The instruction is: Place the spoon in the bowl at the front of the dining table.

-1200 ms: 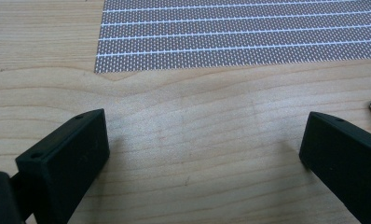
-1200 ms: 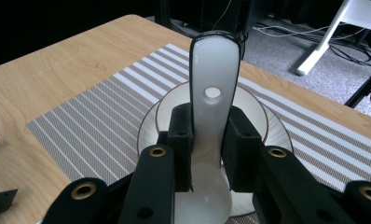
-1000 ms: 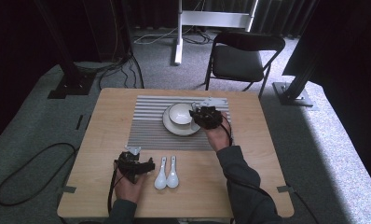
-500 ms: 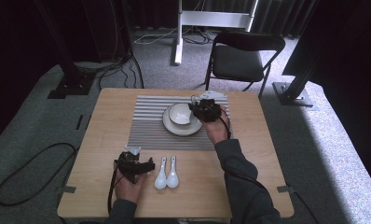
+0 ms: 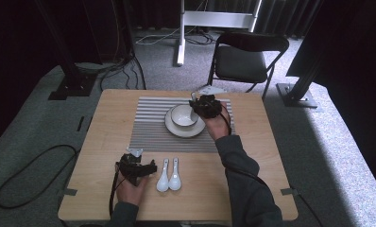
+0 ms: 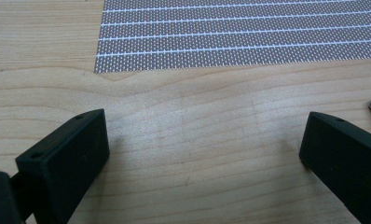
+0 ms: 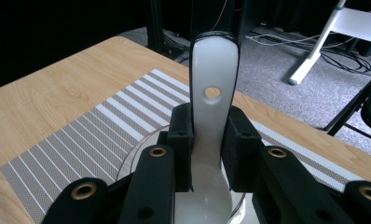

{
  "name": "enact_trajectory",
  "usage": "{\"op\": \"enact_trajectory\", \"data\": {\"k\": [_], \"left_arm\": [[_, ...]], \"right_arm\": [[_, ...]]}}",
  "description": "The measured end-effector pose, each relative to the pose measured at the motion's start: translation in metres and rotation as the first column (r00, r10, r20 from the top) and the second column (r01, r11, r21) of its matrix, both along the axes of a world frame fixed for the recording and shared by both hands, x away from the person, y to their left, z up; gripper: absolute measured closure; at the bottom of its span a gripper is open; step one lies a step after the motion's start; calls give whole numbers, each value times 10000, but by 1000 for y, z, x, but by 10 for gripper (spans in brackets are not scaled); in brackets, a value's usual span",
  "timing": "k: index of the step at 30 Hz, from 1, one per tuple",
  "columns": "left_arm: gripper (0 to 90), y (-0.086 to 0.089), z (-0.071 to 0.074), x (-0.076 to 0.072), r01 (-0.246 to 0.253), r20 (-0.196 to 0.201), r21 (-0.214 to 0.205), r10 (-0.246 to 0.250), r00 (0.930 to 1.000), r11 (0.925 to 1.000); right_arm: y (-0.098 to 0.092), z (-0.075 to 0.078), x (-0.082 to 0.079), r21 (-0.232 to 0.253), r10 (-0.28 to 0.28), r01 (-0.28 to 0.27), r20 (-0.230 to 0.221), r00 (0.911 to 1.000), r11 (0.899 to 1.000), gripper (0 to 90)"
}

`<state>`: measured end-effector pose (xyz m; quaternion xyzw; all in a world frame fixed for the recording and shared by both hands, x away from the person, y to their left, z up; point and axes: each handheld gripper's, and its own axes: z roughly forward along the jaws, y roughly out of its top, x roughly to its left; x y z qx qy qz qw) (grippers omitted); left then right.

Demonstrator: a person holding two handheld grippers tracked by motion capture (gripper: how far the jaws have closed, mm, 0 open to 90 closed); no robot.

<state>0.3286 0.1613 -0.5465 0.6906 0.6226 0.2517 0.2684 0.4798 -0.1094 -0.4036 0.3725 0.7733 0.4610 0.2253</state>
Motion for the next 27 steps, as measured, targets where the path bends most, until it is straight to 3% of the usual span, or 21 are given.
{"op": "enact_trajectory", "data": {"k": [27], "left_arm": [[17,0,0,0,5,0,11,-5,10000,10000]], "right_arm": [[13,-2,22,-380,22,-28,-160,9999,9993,752]]}}
